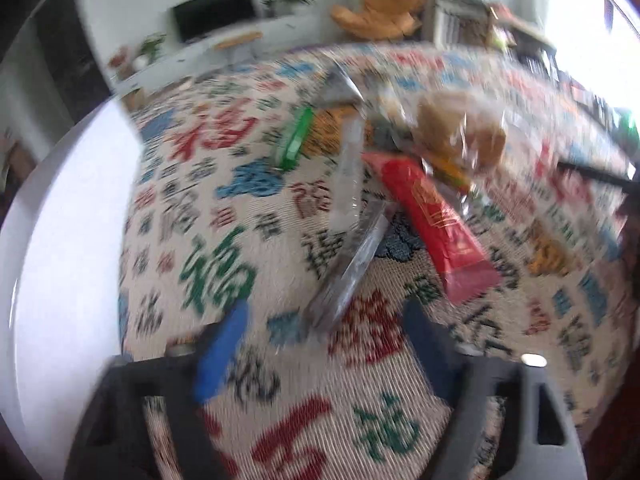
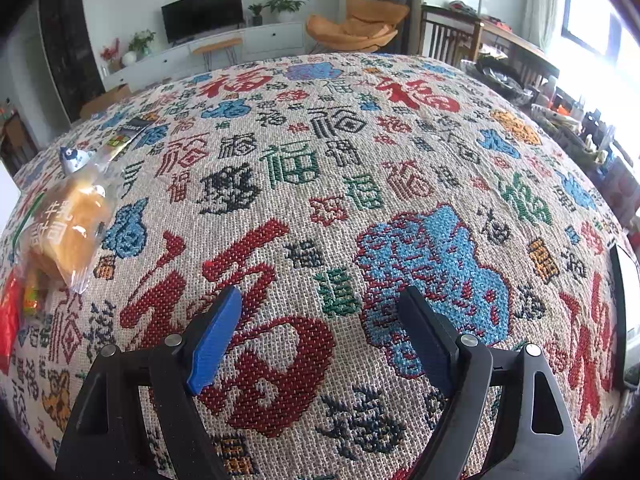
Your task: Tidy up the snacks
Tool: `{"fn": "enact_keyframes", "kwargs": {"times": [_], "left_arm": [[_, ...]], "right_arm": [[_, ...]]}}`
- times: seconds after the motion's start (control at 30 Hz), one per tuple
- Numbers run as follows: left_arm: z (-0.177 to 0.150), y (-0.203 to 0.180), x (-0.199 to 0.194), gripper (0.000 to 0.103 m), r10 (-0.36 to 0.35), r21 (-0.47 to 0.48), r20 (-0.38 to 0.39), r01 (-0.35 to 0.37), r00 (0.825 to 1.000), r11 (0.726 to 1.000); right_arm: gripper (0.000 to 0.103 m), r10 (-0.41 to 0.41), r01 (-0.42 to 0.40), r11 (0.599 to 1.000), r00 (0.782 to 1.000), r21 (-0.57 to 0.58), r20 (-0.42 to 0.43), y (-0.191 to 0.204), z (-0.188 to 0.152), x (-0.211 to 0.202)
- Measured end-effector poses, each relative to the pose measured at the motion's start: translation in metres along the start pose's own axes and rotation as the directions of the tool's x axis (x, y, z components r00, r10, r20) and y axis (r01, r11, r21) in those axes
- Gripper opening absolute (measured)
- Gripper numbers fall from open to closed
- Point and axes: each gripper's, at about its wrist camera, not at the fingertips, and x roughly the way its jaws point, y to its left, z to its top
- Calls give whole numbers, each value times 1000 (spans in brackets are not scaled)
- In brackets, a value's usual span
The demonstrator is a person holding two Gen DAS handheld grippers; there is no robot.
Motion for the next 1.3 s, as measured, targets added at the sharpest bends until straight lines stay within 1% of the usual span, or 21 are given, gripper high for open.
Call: {"fn": "enact_keyframes", "kwargs": {"times": [0.03, 0.07, 0.1, 0.2, 0.23, 0.27, 0.37, 0.43, 0.5, 0.53, 0.57, 0.63, 0.67, 0.7, 0.73, 0.8, 0.83, 0.93, 1.0, 1.07, 1.3], "left_arm": [[6, -2, 13, 52, -5, 26, -41, 6, 999, 1000], [11, 1, 15, 46, -36, 16, -19, 37, 999, 999], [17, 6, 19, 37, -74, -19, -18, 73, 997, 997], [20, 16, 21, 20, -169, -117, -25, 165, 985, 979], [17, 18, 18, 19, -201, -146, -25, 196, 979, 970], [12, 18, 15, 19, -211, -172, -26, 203, 977, 964], [-16, 24, -3, 18, -190, -307, -6, 179, 982, 935], [-38, 30, -16, 19, -157, -404, 23, 152, 987, 902], [-49, 33, -24, 19, -111, -437, 55, 124, 992, 891], [-50, 34, -25, 19, -79, -434, 72, 103, 994, 895], [-49, 34, -22, 21, -58, -427, 75, 85, 995, 900], [-43, 35, -10, 37, -51, -400, 62, 72, 997, 914], [-41, 34, -8, 46, -50, -382, 89, 81, 995, 921], [-38, 33, -6, 61, -30, -362, 105, 66, 994, 930], [-36, 34, -2, 66, 18, -346, 94, 15, 995, 938], [-32, 33, 5, 70, 69, -299, 98, -37, 993, 954], [-31, 32, 6, 72, 78, -282, 97, -47, 992, 958], [-31, 35, 8, 78, 59, -280, 102, -28, 993, 960], [-30, 33, 10, 94, 39, -257, 93, -14, 995, 966], [-28, 29, 14, 103, 24, -223, 74, -7, 997, 975], [-27, 27, 15, 103, 23, -223, 73, -6, 997, 975]], "right_arm": [[84, 0, 0, 1000, 1000, 0, 0, 0, 0, 0], [84, 0, 0, 1000, 1000, 0, 0, -1, 0, 0], [84, 0, 0, 1000, 1000, 0, 0, 0, 0, 0], [84, 1, -1, 1000, 1000, 0, 0, -1, 0, 0], [84, 1, -1, 1000, 1000, 0, 0, 0, 0, 0], [84, 1, -1, 1000, 1000, 0, 0, 0, 0, 0], [84, 1, -1, 1000, 1000, 0, 0, 0, 0, 0], [84, 1, -1, 1000, 1000, 0, 0, 0, 0, 0], [84, 1, -1, 1000, 1000, 0, 0, 0, 0, 0], [84, 1, -1, 1000, 1000, 0, 0, 0, 0, 0], [84, 1, -1, 1000, 1000, 1, 0, 0, 0, 0], [84, 2, -2, 1000, 1000, 1, 0, 0, 0, 0], [84, 2, -2, 1000, 1000, 1, 0, 0, 0, 0], [84, 2, -2, 1000, 1000, 1, 0, -1, 0, 0], [84, 3, -3, 1000, 1000, 2, 0, 0, 0, 1], [84, 2, -2, 1000, 1000, 1, 0, 0, 0, 0], [84, 2, -2, 1000, 1000, 1, 0, 0, 0, 1], [84, 2, -2, 1000, 1000, 1, 0, 0, 0, 1], [84, 2, -2, 1000, 1000, 1, 0, 0, 0, 1], [84, 3, -3, 1000, 1000, 2, 0, 0, 0, 1], [84, 3, -3, 1000, 1000, 2, 0, 0, 0, 1]]}}
